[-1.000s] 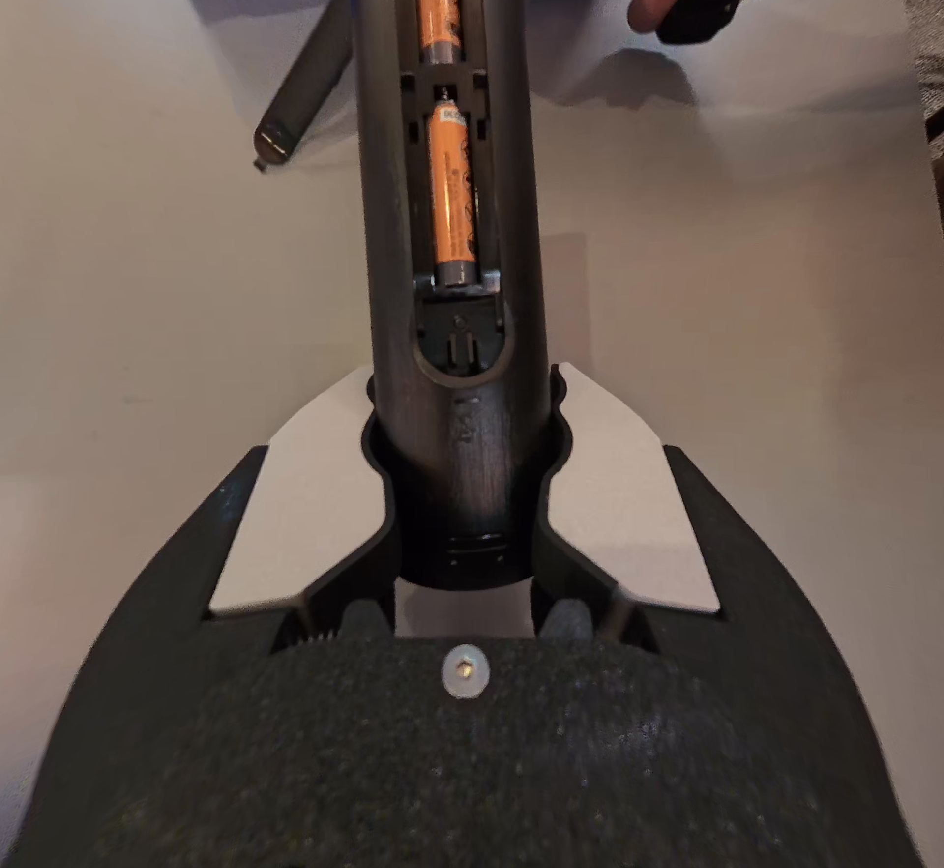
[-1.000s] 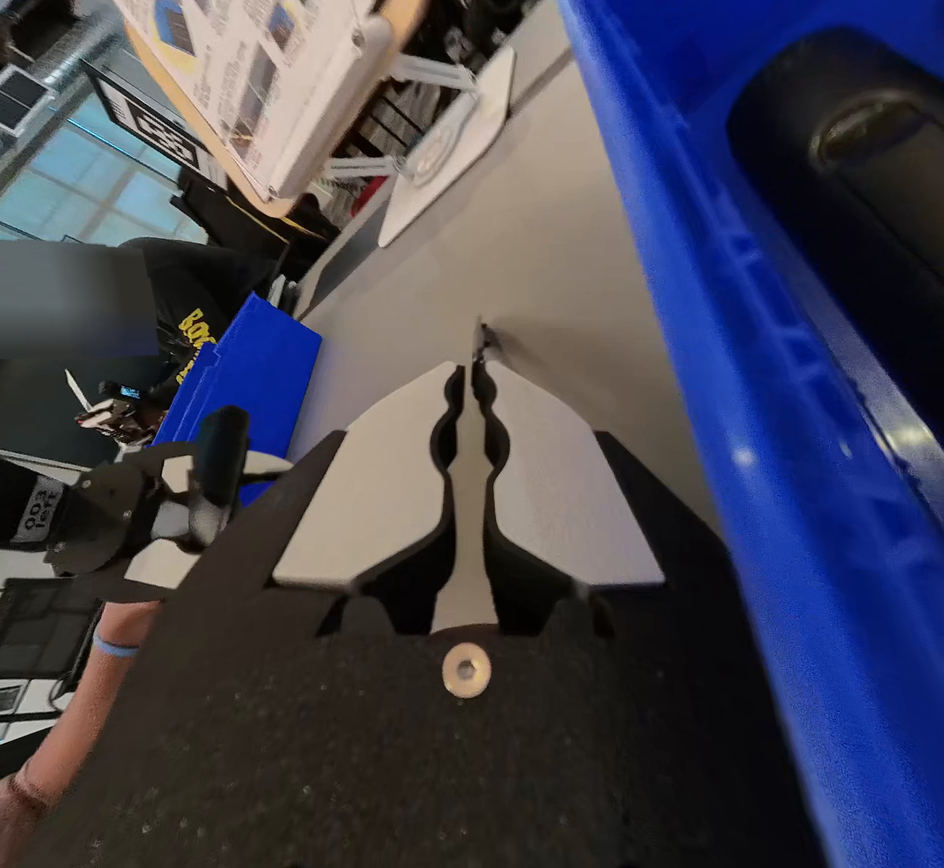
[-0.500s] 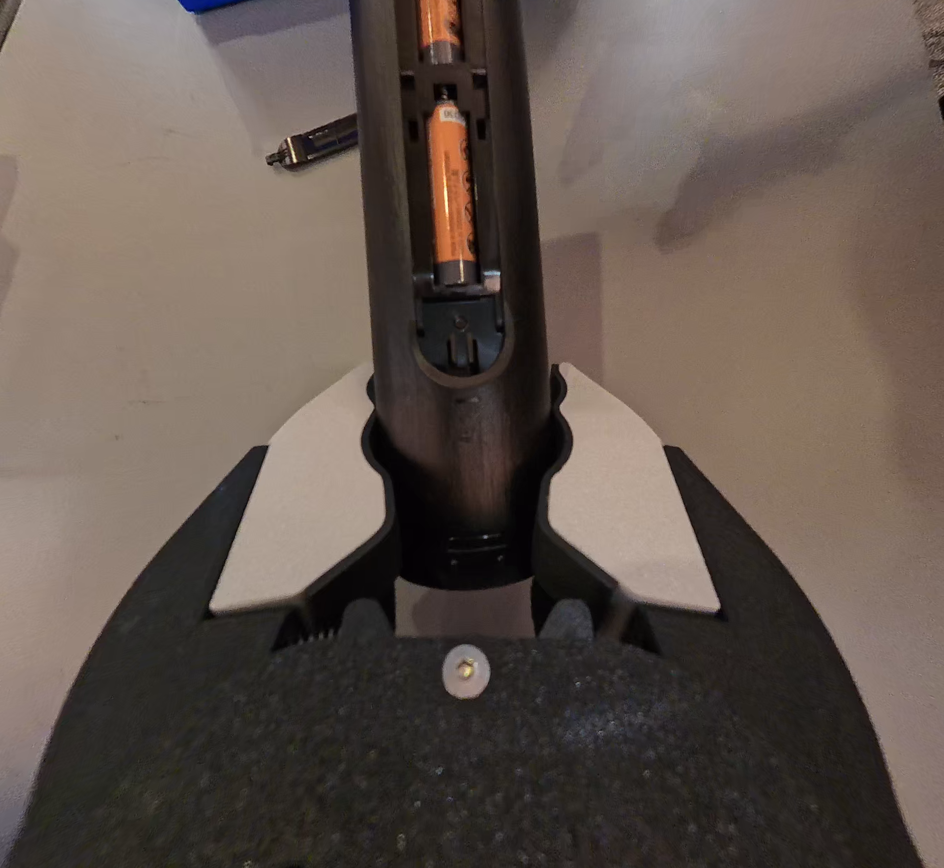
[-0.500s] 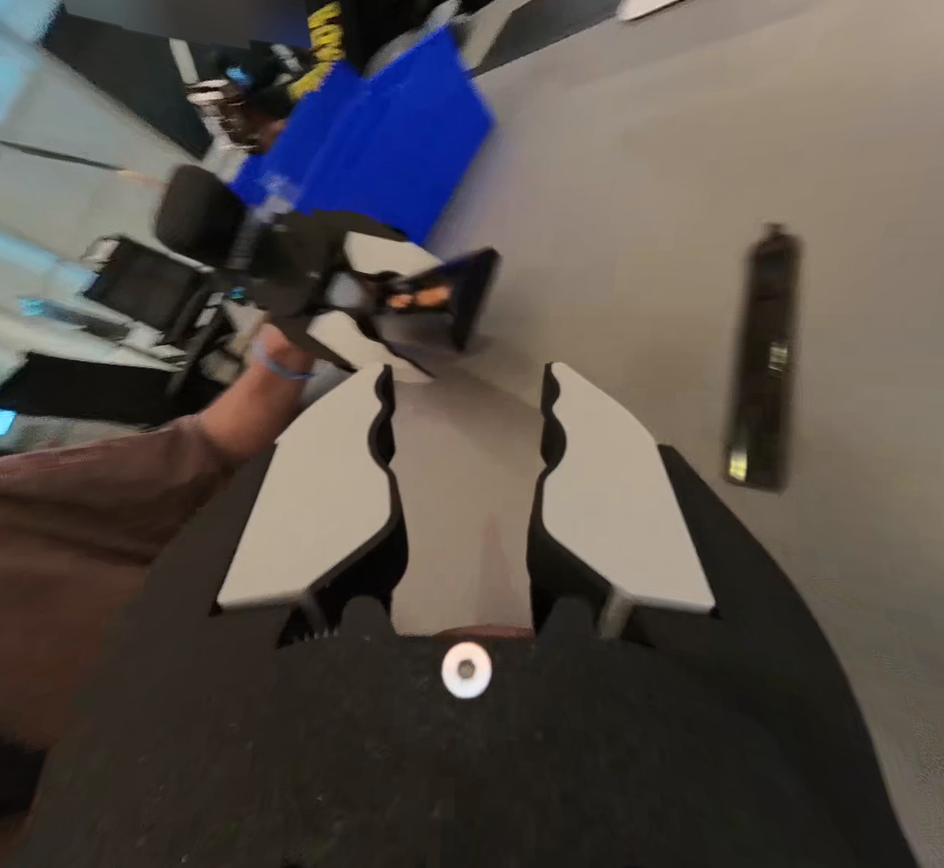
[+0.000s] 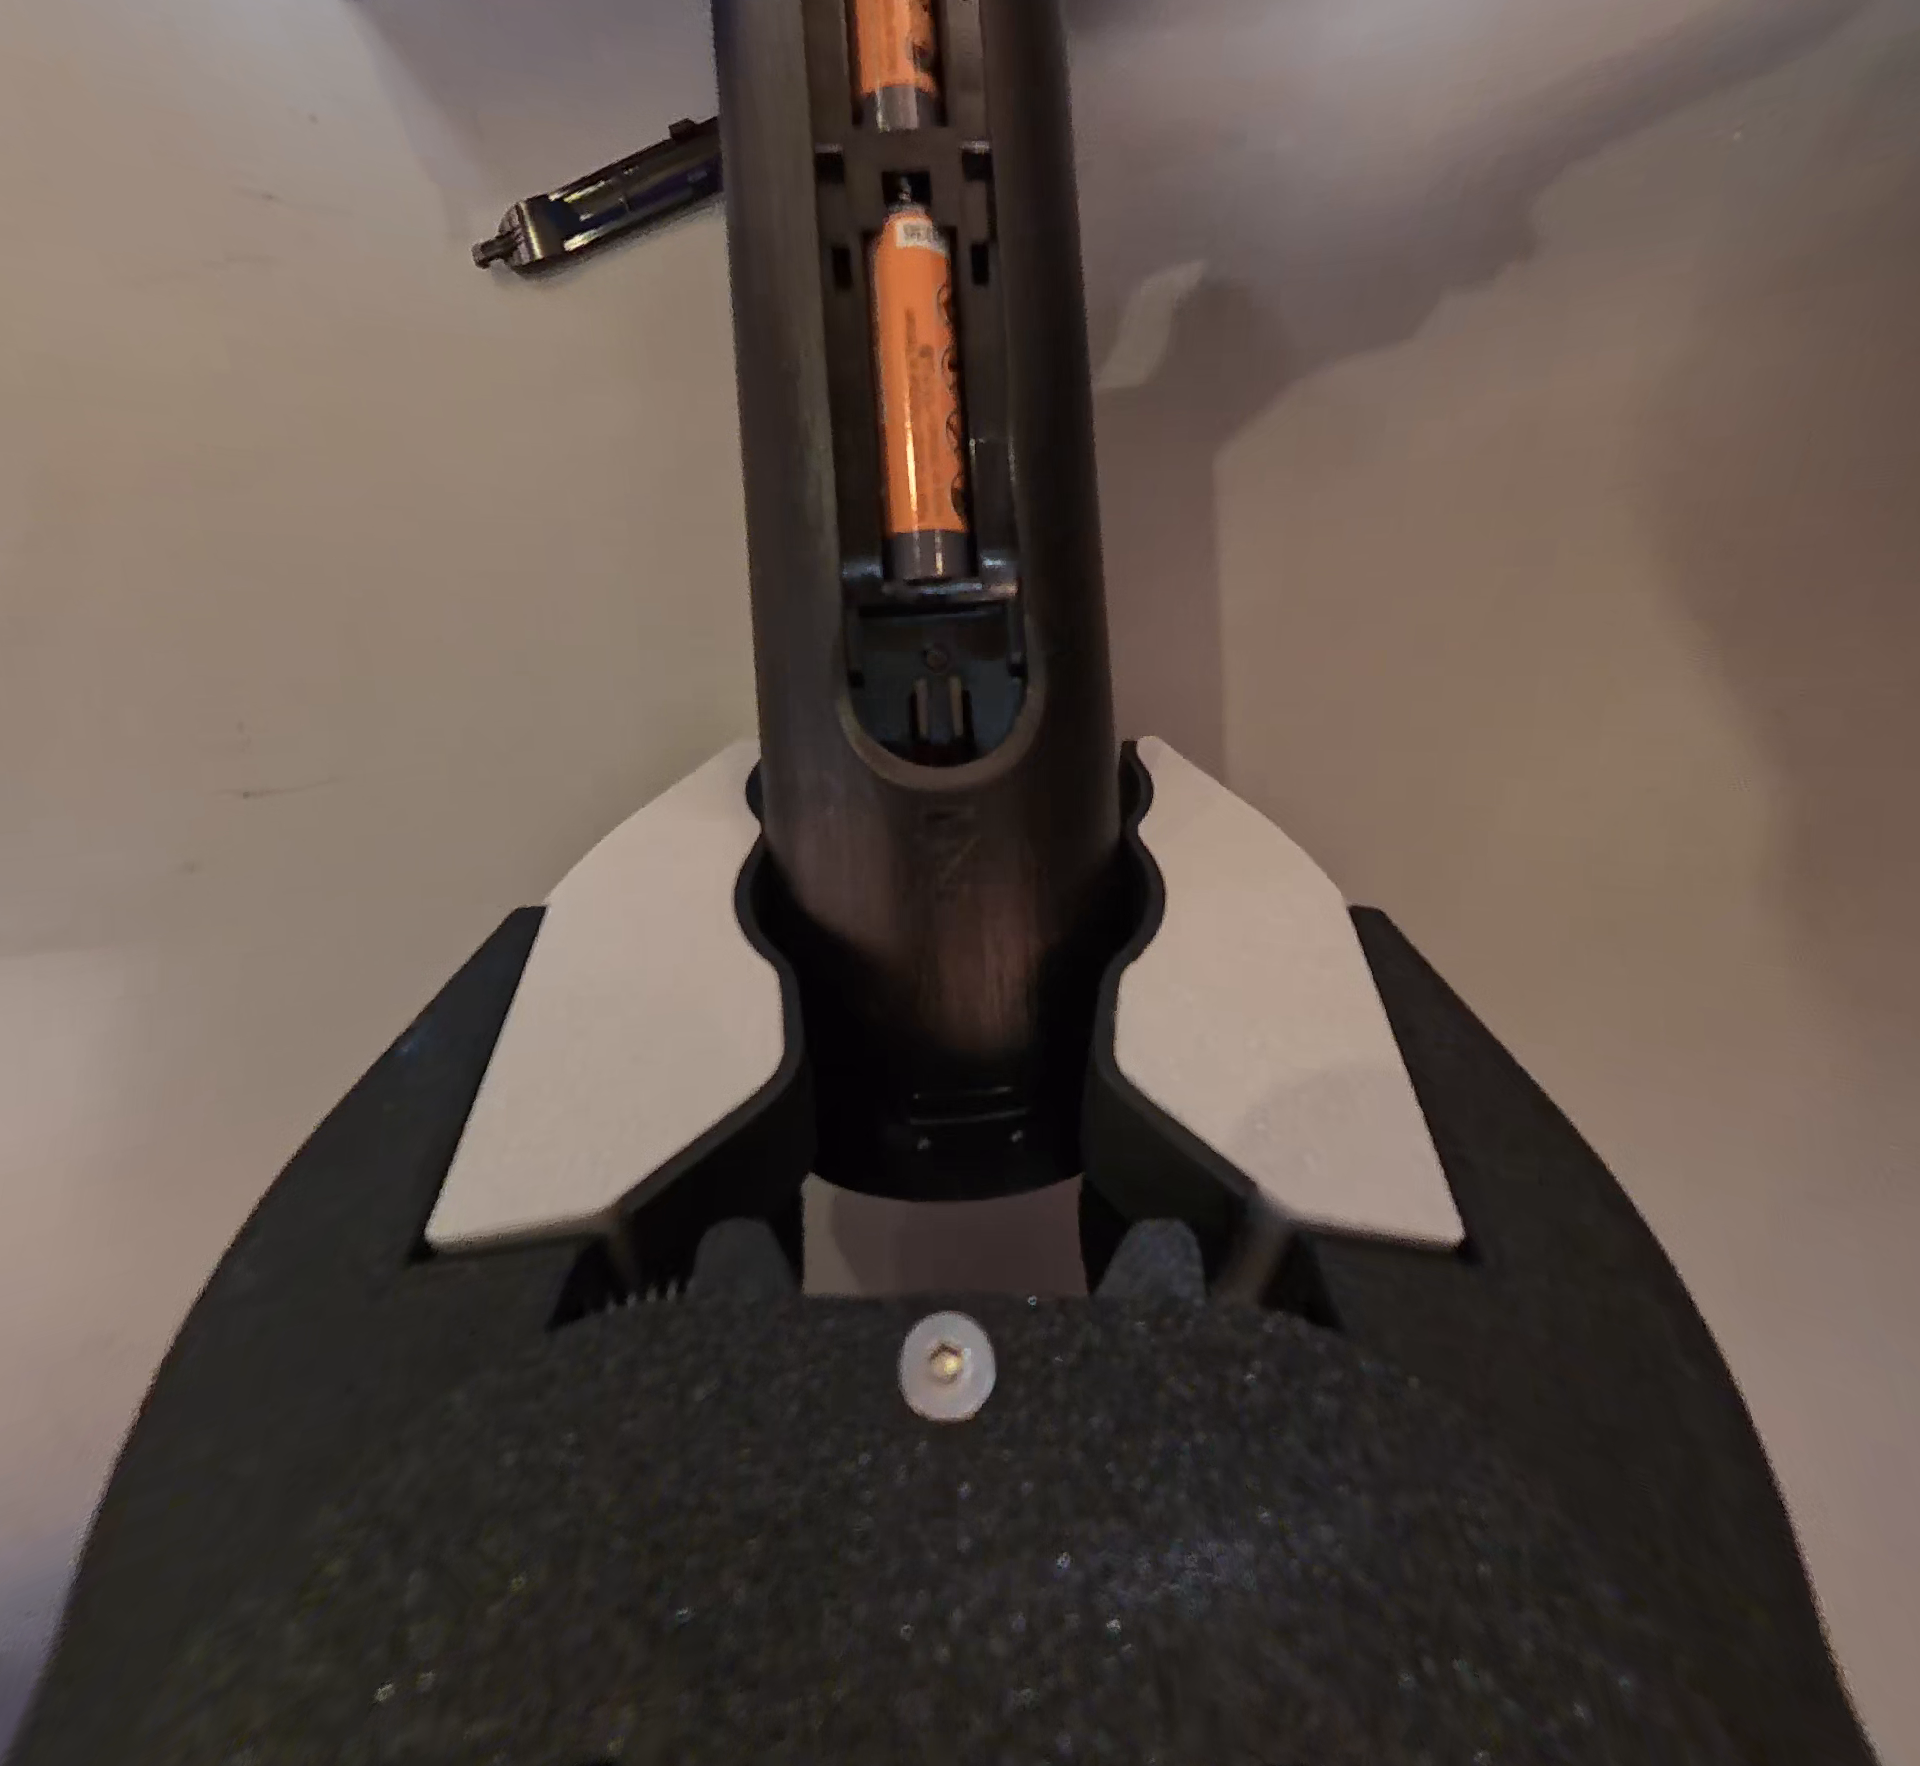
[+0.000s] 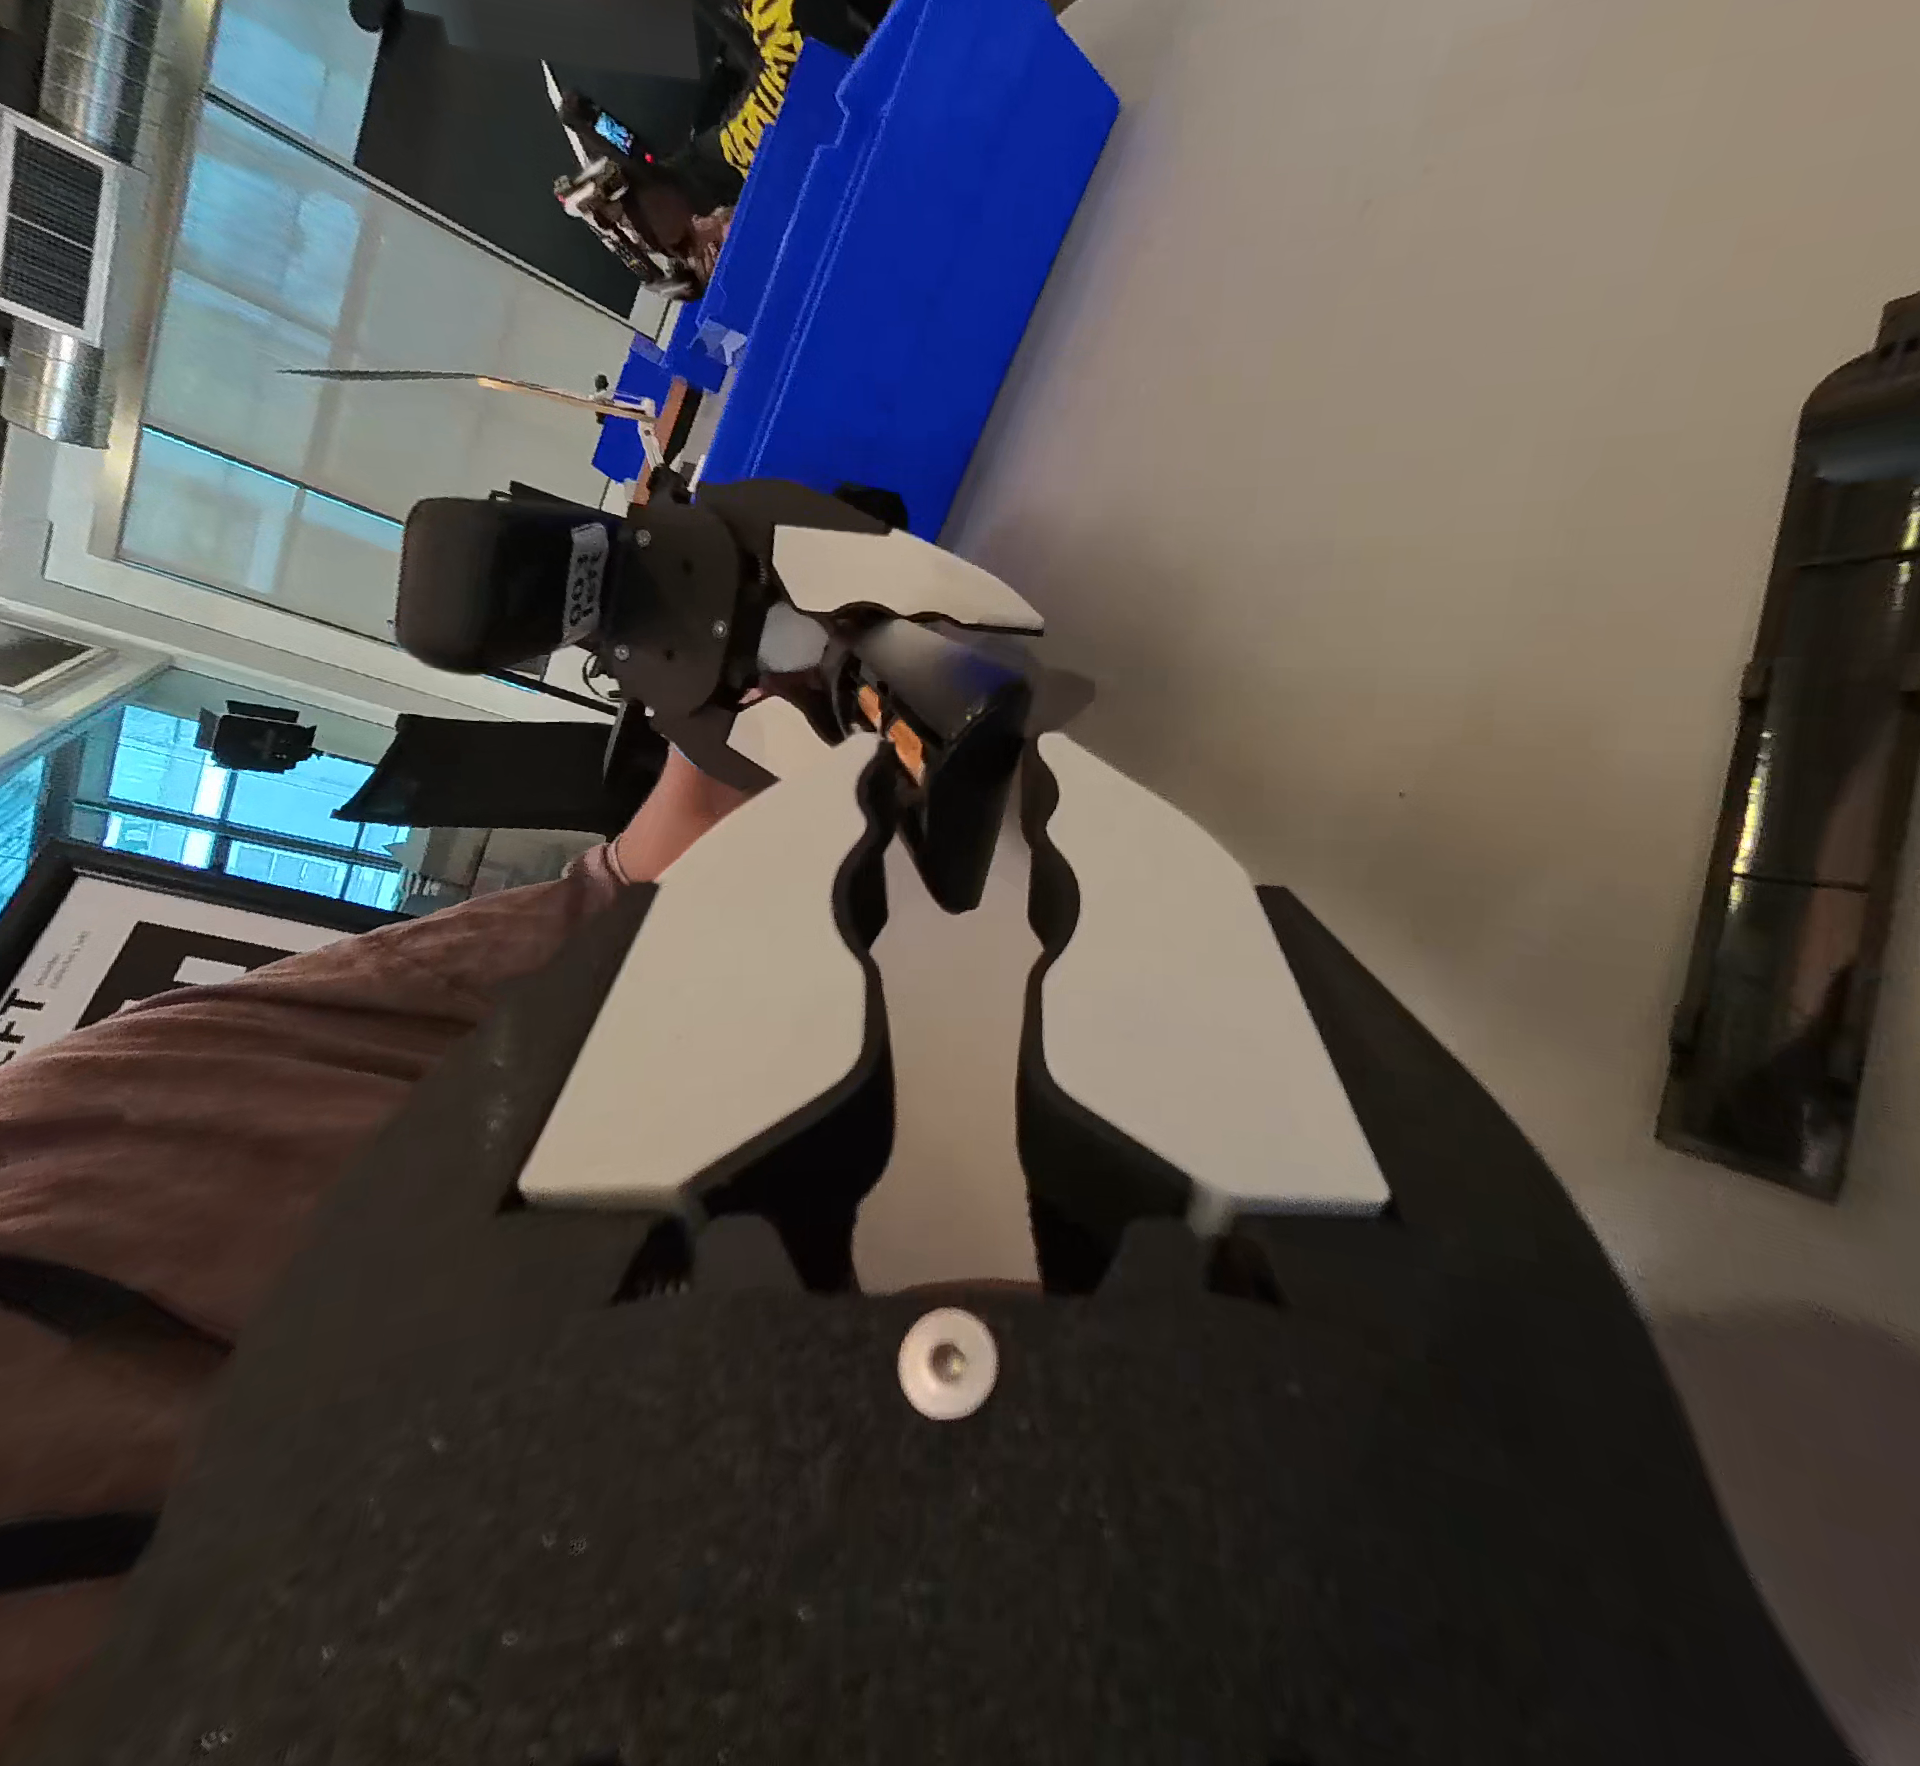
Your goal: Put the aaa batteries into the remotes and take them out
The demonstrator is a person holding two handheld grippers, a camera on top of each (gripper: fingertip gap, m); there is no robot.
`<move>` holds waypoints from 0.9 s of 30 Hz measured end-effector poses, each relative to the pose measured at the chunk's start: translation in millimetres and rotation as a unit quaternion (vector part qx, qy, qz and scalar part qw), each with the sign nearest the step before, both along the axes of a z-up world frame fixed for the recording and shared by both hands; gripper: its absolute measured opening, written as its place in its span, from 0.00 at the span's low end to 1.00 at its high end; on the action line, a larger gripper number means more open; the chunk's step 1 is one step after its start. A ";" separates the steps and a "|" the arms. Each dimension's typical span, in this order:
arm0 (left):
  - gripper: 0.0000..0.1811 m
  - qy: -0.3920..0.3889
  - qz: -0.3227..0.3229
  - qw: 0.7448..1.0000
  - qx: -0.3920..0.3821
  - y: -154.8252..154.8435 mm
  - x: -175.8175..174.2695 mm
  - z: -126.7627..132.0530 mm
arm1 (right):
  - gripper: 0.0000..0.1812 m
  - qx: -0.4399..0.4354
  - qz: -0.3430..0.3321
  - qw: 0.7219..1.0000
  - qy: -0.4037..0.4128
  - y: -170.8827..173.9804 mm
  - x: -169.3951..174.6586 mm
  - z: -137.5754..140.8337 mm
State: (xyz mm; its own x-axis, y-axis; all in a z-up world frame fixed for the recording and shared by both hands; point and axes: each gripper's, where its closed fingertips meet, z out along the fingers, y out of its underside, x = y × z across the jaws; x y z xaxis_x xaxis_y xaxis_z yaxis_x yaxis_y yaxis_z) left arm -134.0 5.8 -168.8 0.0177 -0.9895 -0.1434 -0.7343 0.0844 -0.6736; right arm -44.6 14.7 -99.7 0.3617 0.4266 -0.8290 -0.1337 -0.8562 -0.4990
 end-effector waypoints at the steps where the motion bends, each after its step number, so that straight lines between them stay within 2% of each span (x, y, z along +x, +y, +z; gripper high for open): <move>1: 0.34 0.002 0.001 1.000 -0.002 0.0 0.0 -0.7 | 0.12 0.001 0.000 1.000 -0.004 0.1 -0.1 -1.4; 12: 0.34 0.014 0.000 1.000 -0.001 0.2 -0.3 -8.8 | 0.10 0.017 0.008 0.999 -0.044 -2.1 1.0 -15.5; 21: 0.34 0.011 0.005 1.000 0.012 2.0 1.0 -7.4 | 0.09 0.018 0.009 0.999 -0.039 -2.8 2.4 -13.8; 27: 0.34 0.013 0.007 1.000 0.004 2.7 -0.6 -7.4 | 0.09 -0.006 0.005 1.000 -0.003 0.4 1.3 -16.7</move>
State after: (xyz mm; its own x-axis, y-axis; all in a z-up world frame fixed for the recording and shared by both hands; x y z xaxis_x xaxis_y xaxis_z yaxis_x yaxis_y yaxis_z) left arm -134.6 8.5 -176.2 0.0281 -0.9879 -0.1525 -0.7528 0.0795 -0.6535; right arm -43.3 15.1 -116.5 0.3633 0.4197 -0.8318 -0.1228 -0.8634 -0.4893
